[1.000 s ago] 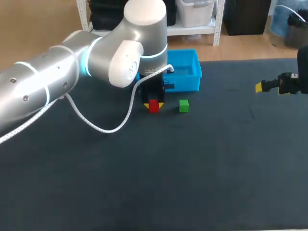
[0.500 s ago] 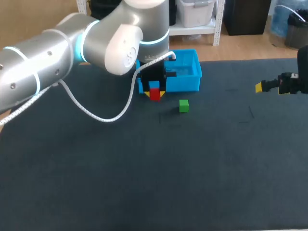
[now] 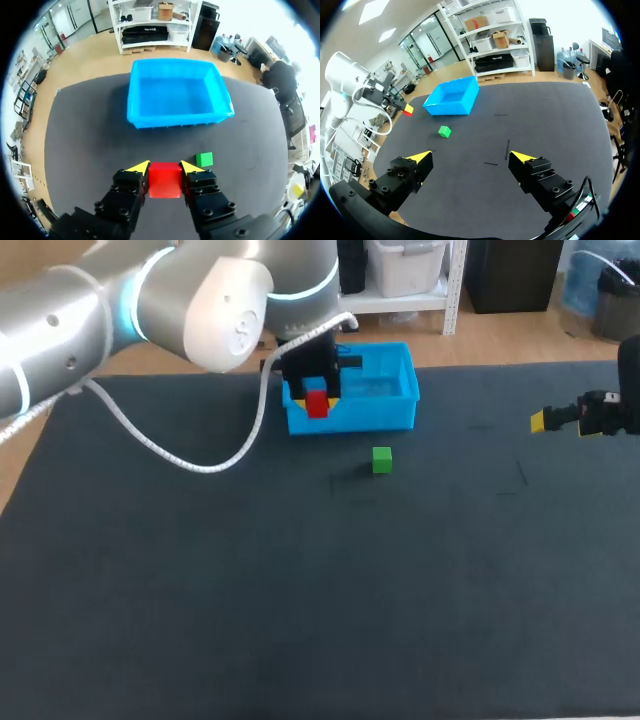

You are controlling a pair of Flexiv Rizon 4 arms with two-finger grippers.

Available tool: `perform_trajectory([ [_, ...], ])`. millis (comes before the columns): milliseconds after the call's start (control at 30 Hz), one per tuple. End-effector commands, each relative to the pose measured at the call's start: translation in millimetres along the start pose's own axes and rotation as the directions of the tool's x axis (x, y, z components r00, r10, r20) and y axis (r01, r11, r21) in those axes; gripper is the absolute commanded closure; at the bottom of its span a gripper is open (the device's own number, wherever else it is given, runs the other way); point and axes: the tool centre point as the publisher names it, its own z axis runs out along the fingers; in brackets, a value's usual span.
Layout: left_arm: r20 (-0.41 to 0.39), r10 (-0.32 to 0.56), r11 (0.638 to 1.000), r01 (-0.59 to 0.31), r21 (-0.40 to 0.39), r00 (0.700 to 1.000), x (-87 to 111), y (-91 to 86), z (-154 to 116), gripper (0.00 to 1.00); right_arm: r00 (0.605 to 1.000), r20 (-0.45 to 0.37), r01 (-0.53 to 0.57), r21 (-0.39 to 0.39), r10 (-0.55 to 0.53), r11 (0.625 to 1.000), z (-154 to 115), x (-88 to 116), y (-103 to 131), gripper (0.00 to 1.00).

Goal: Use the left arm to pick the red cube and place it into the blue plastic box first, then use the right arm to grasp the green cube and put it into the same blue plastic box after the first action is fully finished.

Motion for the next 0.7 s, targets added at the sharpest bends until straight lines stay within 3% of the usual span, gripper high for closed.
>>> perform_trajectory([
  [33,0.039,-0.005,1.0,0.005,0.009,0.999,3.3,5.1,-18,1.0,1.0,0.0,0.001,-0.002,-0.001,1.0,0,0,-1,0.0],
  [233,0.081,-0.001,1.0,0.0,0.014,0.997,-0.3,7.8,-35,1.0,1.0,0.0,0.001,-0.002,-0.001,1.0,0,0,-1,0.0],
  [700,0.1,0.007,1.0,-0.01,0.026,0.995,-2.7,6.0,-27,1.0,1.0,0.0,0.001,-0.002,-0.001,1.0,0,0,-1,0.0],
])
